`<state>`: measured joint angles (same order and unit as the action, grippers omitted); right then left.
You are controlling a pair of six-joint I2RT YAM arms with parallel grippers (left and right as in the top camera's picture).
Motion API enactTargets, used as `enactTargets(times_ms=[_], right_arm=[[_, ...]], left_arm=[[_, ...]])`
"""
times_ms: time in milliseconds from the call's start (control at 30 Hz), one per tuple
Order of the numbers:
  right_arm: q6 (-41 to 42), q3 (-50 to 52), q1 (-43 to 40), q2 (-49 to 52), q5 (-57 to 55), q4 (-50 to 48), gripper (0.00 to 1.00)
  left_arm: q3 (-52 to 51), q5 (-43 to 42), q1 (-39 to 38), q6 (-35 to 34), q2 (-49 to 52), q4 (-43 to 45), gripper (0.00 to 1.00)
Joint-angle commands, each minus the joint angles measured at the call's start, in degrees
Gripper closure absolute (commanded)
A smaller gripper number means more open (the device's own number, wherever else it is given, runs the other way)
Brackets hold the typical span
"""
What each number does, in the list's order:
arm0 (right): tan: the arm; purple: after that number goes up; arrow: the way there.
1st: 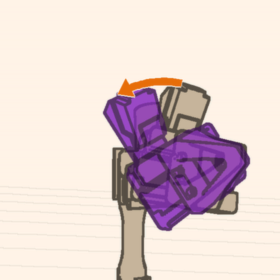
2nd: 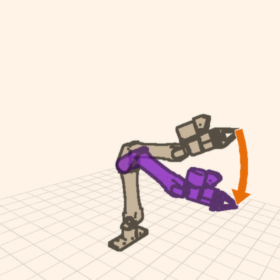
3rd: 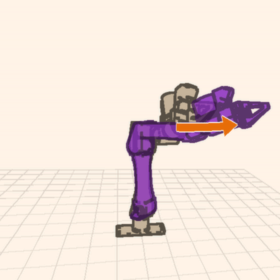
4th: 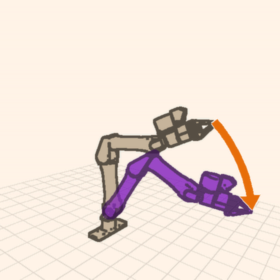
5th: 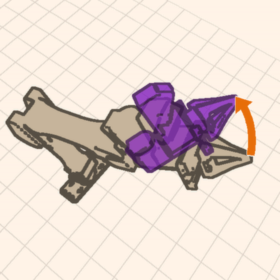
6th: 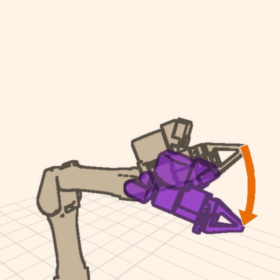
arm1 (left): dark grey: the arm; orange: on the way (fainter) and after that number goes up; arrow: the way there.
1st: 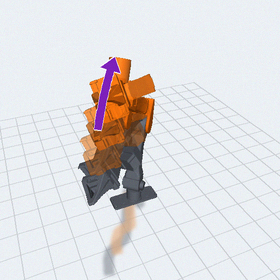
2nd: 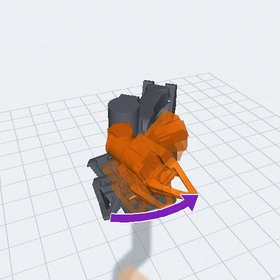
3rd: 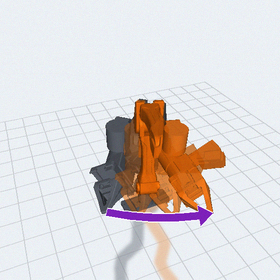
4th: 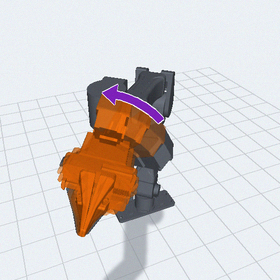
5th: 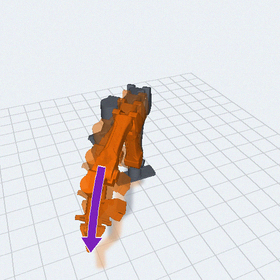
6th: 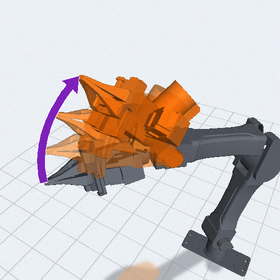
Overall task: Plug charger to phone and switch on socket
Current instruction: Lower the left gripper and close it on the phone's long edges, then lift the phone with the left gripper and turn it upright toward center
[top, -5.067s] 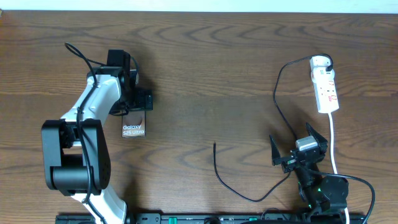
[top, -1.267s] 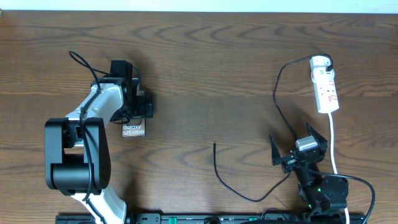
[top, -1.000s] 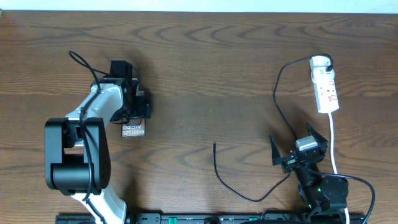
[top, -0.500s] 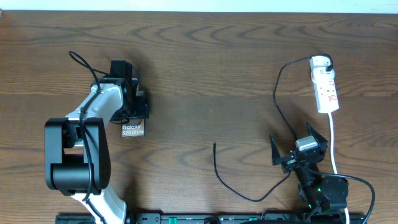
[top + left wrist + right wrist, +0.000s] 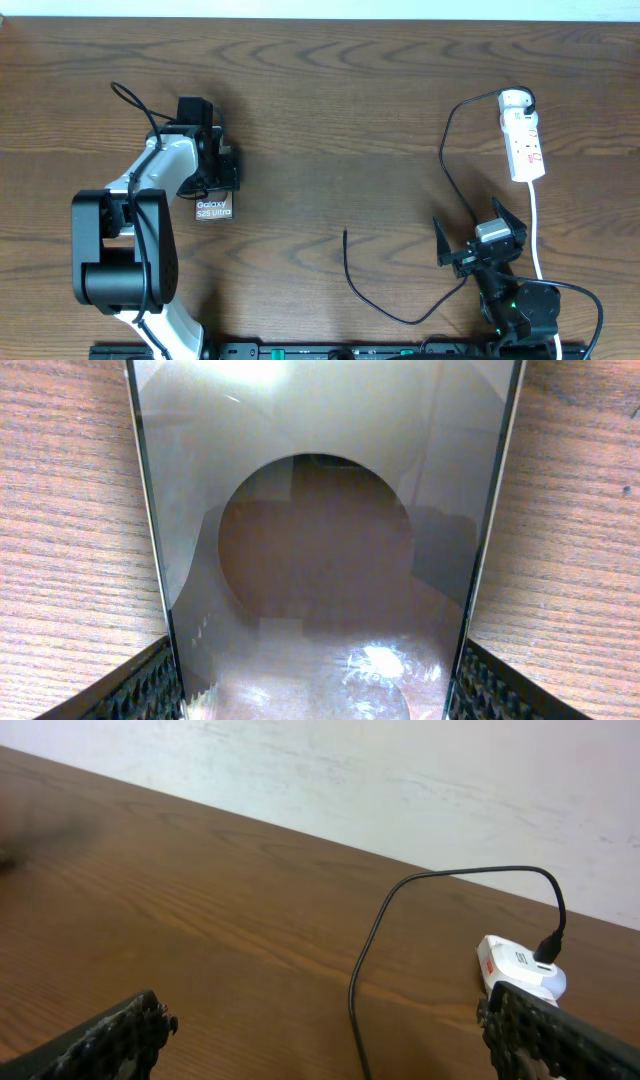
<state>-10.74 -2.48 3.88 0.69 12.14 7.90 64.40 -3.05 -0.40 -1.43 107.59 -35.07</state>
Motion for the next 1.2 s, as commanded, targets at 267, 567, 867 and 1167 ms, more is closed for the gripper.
enactTargets(times_ms=[267,567,867,1167], right_arm=[[0.9,0.1,0.2,-0.3,0.0,0.2,0.01],[0.9,0.1,0.2,-0.3,0.0,0.2,0.01],[0.9,0.1,0.2,-0.3,0.0,0.2,0.01],[0.9,0.1,0.2,-0.3,0.0,0.2,0.01]], left_arm=[[-1.0,-0.4,0.2,0.3,0.7,0.9,0.93],[2.5,-5.2,0.2,0.1,-2.1,0.9,0.93],[4.7,-8.5,0.2,-5.4,-11.7,0.9,0.93],[4.7,-13.0,0.2,-32.4,-23.9,-3.5,0.93]])
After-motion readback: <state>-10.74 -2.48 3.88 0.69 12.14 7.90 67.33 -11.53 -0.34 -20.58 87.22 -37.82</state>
